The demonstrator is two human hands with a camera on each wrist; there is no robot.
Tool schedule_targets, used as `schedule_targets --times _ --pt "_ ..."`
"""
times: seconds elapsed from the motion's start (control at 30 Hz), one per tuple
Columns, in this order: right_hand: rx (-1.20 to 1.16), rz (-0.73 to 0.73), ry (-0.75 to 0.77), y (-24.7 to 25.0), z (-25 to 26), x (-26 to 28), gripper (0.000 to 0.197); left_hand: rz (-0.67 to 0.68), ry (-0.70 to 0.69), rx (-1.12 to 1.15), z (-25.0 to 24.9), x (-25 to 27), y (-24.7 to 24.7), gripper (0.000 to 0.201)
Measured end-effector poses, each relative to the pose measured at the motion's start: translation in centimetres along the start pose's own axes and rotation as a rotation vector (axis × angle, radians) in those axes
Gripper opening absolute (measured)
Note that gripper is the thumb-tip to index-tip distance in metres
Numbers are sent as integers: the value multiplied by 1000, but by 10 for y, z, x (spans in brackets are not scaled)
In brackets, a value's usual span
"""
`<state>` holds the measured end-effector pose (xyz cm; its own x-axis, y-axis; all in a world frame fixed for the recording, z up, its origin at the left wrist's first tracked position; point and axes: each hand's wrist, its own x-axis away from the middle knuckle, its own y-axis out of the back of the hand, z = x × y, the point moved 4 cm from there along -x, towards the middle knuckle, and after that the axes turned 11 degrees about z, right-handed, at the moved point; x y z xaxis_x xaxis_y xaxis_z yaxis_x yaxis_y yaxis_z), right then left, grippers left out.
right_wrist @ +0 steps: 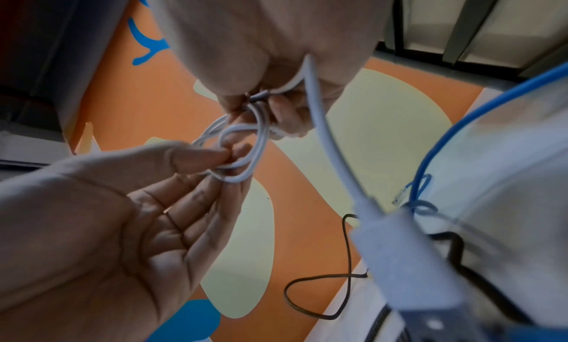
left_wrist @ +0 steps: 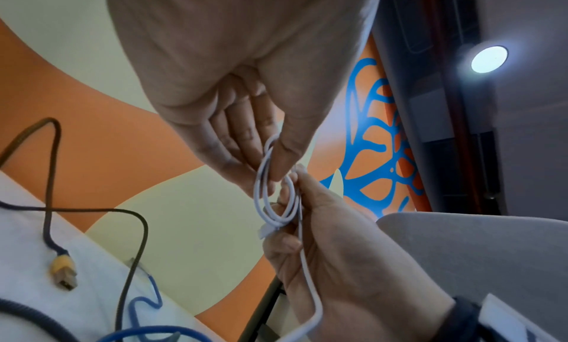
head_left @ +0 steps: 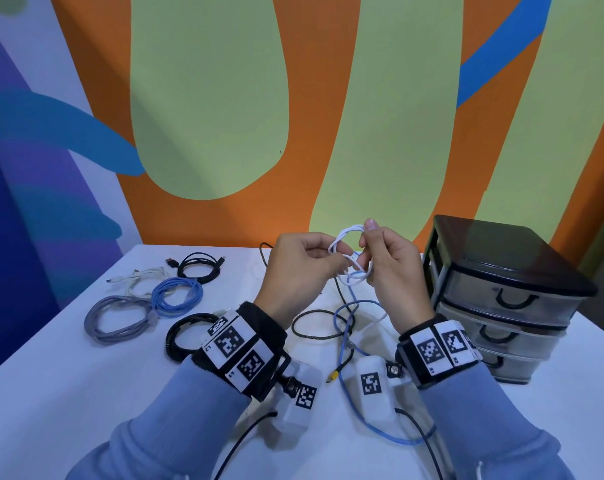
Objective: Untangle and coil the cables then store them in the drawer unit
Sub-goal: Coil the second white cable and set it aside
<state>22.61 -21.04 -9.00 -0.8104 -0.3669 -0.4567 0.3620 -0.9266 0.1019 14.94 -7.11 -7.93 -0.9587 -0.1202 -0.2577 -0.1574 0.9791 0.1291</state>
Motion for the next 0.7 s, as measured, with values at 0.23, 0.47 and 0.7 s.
schedule_targets --times 0.23,0.47,0.7 --pt "-79 34 -60 -2 -4 1 43 109 132 251 -6 1 -2 9" --pt "-127 9 -48 6 -3 -2 40 225 242 538 -5 2 -5 10" --pt "-470 -3 -139 6 -8 -4 37 138 155 192 -5 -1 3 11"
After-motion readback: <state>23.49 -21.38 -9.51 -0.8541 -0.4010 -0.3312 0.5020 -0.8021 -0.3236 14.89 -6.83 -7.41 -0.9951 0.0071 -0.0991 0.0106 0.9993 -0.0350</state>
